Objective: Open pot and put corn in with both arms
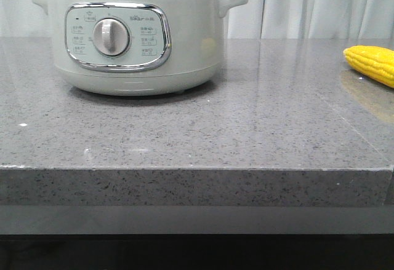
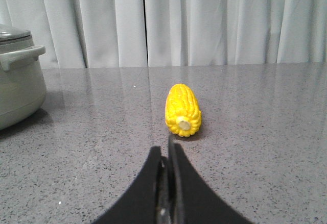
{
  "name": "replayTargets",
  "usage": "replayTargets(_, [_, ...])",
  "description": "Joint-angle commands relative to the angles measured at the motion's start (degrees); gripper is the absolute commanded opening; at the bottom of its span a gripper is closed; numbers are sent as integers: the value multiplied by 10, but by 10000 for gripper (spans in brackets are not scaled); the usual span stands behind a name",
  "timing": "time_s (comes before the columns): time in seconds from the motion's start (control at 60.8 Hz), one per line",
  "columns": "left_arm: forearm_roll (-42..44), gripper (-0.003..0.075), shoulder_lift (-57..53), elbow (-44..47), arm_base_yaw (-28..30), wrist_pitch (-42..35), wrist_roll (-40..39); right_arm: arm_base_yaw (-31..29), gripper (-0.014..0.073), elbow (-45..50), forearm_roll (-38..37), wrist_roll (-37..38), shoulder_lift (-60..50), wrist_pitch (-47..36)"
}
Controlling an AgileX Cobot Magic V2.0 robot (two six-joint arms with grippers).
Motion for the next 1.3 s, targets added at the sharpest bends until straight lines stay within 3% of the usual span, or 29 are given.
replayTargets(0.0, [-4, -20, -11, 2, 0, -47, -2, -4, -68, 0, -6, 0, -14, -45])
replayTargets(0.675, [2, -20, -11, 2, 0, -61, 0, -4, -68, 0, -6, 0, -14, -62])
replayTargets(0.823, [2, -20, -11, -9, 0, -104, 0, -4, -68, -23, -6, 0, -14, -43])
replayTargets(1.037, [2, -20, 14, -119, 0, -31, 0, -4, -68, -129, -6, 0, -1, 59])
replayTargets(1.284, [2, -20, 119, -316, 0, 98, 0, -4, -68, -273, -6, 0, 94, 142])
